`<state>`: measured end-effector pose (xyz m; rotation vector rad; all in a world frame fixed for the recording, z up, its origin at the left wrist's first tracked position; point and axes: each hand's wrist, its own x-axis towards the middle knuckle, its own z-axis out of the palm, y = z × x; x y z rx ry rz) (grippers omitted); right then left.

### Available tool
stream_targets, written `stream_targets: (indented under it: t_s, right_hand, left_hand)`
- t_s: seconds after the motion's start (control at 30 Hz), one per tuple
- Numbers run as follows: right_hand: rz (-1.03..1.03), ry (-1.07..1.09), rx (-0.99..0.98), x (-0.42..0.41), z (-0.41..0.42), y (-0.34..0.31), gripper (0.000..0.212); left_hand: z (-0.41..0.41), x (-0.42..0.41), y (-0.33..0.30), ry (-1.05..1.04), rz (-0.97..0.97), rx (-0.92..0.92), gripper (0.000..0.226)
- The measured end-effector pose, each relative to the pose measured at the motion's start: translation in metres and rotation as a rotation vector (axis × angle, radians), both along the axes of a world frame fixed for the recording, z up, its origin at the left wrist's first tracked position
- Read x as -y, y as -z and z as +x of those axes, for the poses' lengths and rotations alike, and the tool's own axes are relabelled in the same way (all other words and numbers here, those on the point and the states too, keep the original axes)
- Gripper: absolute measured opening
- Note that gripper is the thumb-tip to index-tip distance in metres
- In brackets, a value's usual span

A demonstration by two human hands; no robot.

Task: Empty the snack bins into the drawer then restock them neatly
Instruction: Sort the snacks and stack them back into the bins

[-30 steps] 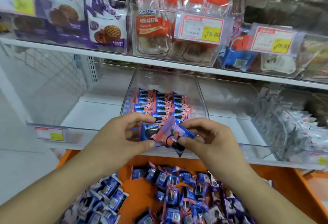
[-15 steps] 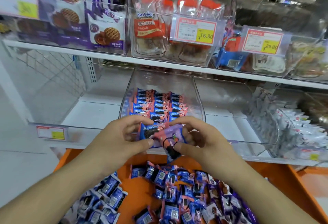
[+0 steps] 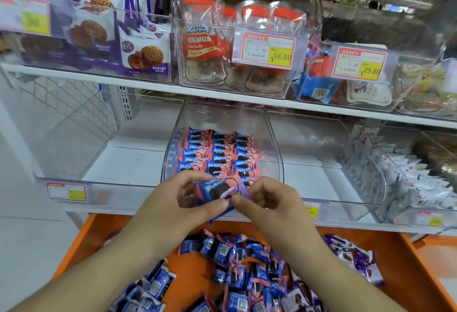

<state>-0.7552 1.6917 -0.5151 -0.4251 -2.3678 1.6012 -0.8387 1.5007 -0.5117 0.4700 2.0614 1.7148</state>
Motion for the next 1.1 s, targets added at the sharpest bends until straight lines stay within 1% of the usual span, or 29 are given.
stream_targets:
  t_s: [0.07,0.1,0.13,0.17,0.2,0.23,0.3,0.4,0.5,0.57,0.63,0.7,0.83,0.9,0.97,1.1]
  right_hand:
    - [0.083,-0.041,0.005,-0.002,-0.001,0.002,0.028]
    - [0.095,-0.059,0.019,-0.004,-0.002,0.002,0.024]
    - [0.052,-0.079,0.031,-0.006,-0.004,0.002,0.018]
    - [-0.014,-0.105,0.046,-0.007,-0.005,0.002,0.02]
    - [-0.065,-0.135,0.058,-0.009,-0.006,0.003,0.027]
    - [-0.072,-0.147,0.066,-0.01,-0.008,0.003,0.034]
    - [0.006,-0.141,0.066,-0.01,-0.009,0.004,0.039]
    - [0.113,-0.115,0.058,-0.011,-0.01,0.004,0.037]
    - [0.256,-0.149,0.063,-0.015,-0.015,-0.006,0.041]
    - [0.374,-0.153,0.022,-0.028,-0.026,-0.016,0.04]
    - [0.547,-0.115,0.01,-0.049,-0.04,-0.021,0.045]
    - [0.656,-0.053,0.007,-0.069,-0.051,-0.021,0.048]
    - [0.68,-0.024,0.063,-0.092,-0.058,-0.005,0.05]
    - [0.695,-0.03,0.059,-0.097,-0.059,0.0,0.05]
    - [0.686,-0.026,0.047,-0.1,-0.06,0.002,0.048]
    - [0.665,-0.022,0.054,-0.103,-0.059,0.005,0.046]
  left_hand:
    - [-0.002,-0.001,0.001,-0.005,-0.02,-0.009,0.052]
    - [-0.004,-0.001,0.002,-0.008,-0.029,-0.019,0.051]
    - [-0.005,-0.001,0.002,-0.005,-0.03,-0.027,0.051]
    - [-0.006,-0.001,0.002,0.001,-0.026,-0.034,0.051]
    - [-0.006,-0.001,0.002,0.011,-0.025,-0.04,0.052]
    - [-0.007,-0.001,0.003,0.02,-0.031,-0.05,0.052]
    - [-0.009,-0.003,0.003,0.042,-0.074,-0.094,0.05]
    - [-0.018,-0.003,0.0,0.108,-0.192,-0.217,0.051]
    - [-0.035,-0.007,-0.01,0.133,-0.277,-0.332,0.05]
    - [-0.054,-0.015,-0.017,0.122,-0.303,-0.412,0.048]
    - [-0.077,-0.028,-0.019,0.098,-0.351,-0.493,0.048]
    - [-0.097,-0.043,-0.016,0.092,-0.454,-0.569,0.052]
    - [-0.123,-0.069,0.004,0.129,-0.723,-0.674,0.055]
    - [-0.128,-0.077,0.014,0.198,-0.798,-0.682,0.054]
    - [-0.133,-0.081,0.021,0.244,-0.808,-0.697,0.055]
    - [-0.133,-0.086,0.028,0.28,-0.741,-0.67,0.057]
